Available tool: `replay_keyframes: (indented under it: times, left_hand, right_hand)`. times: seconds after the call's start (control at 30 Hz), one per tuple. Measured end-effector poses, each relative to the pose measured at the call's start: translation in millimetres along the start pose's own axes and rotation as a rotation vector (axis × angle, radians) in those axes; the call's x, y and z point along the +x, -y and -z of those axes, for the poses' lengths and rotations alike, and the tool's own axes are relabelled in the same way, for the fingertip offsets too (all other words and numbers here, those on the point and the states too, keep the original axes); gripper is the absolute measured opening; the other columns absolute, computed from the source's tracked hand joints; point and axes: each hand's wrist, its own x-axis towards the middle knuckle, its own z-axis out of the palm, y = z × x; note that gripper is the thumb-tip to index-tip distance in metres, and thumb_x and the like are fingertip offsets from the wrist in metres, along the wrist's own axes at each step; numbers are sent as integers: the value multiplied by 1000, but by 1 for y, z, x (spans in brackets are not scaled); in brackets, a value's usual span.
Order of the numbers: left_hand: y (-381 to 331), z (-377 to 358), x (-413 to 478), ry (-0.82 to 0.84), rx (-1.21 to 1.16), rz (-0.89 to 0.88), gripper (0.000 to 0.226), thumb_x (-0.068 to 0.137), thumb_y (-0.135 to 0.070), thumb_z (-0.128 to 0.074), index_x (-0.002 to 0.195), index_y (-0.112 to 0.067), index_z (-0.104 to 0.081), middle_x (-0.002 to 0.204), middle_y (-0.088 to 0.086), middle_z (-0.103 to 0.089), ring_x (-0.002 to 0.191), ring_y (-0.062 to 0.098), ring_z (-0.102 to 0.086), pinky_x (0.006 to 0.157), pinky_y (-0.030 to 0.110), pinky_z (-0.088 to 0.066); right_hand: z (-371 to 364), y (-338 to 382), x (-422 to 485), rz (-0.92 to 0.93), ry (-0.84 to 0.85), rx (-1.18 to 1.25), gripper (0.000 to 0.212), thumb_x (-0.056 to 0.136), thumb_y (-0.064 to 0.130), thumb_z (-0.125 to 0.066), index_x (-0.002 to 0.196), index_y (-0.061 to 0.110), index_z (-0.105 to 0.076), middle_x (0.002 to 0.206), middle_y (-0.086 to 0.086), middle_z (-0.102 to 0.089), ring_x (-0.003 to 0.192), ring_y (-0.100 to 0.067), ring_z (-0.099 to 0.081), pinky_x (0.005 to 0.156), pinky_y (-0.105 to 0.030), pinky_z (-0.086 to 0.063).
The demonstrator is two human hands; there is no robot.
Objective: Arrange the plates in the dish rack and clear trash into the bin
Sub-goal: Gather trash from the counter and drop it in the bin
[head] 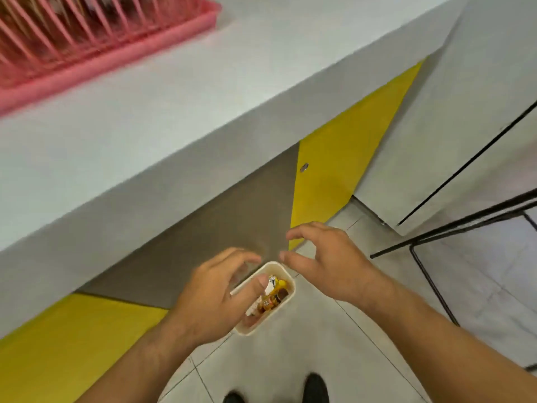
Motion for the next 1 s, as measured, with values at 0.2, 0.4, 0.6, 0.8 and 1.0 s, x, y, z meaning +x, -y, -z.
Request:
replay_keyframes:
  times: [0.2, 0.4, 0.6, 0.8, 1.0]
  left_hand:
    - [-95, 94, -7, -167, 40, -84, 28, 85, -53, -49, 102, -36, -63, 104, -24, -59, 99, 2, -58, 78, 14, -46]
    - [-132, 152, -19, -302, 103, -88, 25, 86, -55, -46, 98, -39, -60, 102, -29, -58, 96, -2, -57, 71, 13, -46]
    - [-132, 178, -22, -344, 88, -98, 22, 85, -56, -48, 96, -41, -60, 100, -28, -59, 96, -1, -58, 70, 15, -45]
    - [-91, 219, -29, -356, 62, -113, 16, 86, -51, -50, 92, -40, -60, 99, -28, -59, 97, 1, -57, 72, 5, -42]
    - [-6, 293, -47, -327, 65, -80, 12, 88, -49, -54, 94, -40, -60, 101, -27, -58, 97, 0, -57, 74, 9, -45]
  right_hand:
    - [87, 87, -22, 66, -120, 117, 20, 80, 50, -64, 94, 35, -62, 95, 20, -61, 95, 5, -54, 74, -16, -42]
    - [128, 150, -32, 217, -185, 70, 13, 82, 41, -65, 93, 35, -62, 93, 19, -62, 91, 7, -55, 73, -13, -45]
    - [126, 185, -33, 273, -178, 12, 11, 84, 38, -63, 93, 38, -58, 90, 21, -58, 88, 8, -54, 67, -6, -38]
    - [95, 233, -6, 297, -183, -52, 16, 86, 43, -59, 99, 35, -60, 97, 19, -58, 93, 4, -53, 79, -17, -47]
    - [14, 302, 38, 311, -123, -66, 18, 88, 44, -59, 102, 34, -59, 100, 20, -57, 93, 3, -54, 83, -24, -50]
